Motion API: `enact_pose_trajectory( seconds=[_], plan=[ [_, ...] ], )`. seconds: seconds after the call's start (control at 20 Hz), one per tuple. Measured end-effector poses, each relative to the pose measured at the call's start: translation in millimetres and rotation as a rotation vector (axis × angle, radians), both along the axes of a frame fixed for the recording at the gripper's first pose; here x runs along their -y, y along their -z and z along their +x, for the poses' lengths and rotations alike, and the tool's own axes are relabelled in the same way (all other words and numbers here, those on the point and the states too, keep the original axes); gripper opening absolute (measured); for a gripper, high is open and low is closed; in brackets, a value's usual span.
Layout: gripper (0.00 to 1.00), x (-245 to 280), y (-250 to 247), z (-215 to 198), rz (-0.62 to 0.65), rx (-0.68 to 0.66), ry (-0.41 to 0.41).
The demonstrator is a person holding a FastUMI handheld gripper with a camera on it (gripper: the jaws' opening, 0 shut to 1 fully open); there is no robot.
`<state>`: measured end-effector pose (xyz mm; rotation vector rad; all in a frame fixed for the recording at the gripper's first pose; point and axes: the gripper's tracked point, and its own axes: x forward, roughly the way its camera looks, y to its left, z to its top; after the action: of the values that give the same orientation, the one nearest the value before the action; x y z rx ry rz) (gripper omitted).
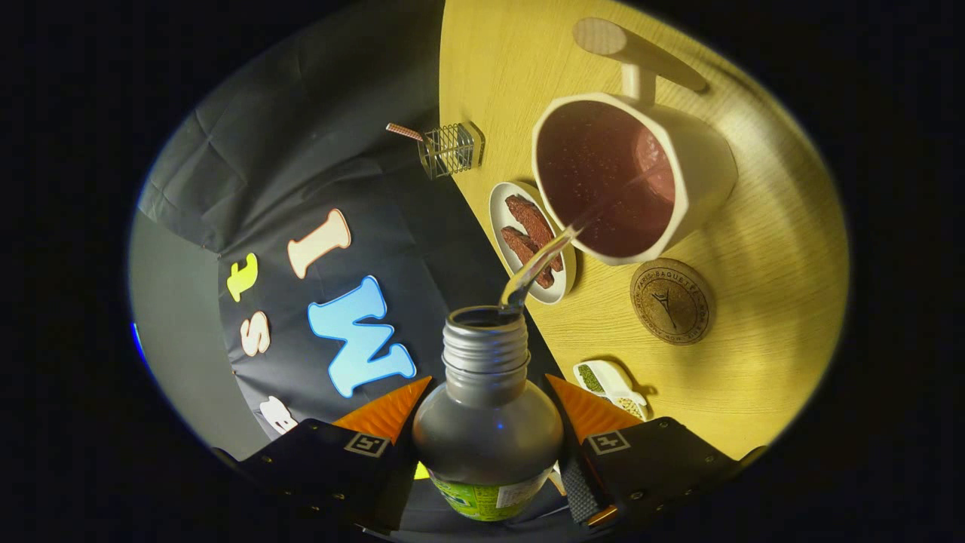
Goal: Take the bottle from table, then pour the juice into the cup, finally place the bottle on the coaster
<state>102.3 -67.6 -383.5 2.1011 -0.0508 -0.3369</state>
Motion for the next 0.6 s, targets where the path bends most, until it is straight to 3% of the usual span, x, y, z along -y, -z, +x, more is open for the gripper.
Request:
enact_pose_trajectory(
  seconds=[0.6],
  plan=[
    [0.80,4.6,1.5,-2.6,0.069,0.002,0.037]
  ],
)
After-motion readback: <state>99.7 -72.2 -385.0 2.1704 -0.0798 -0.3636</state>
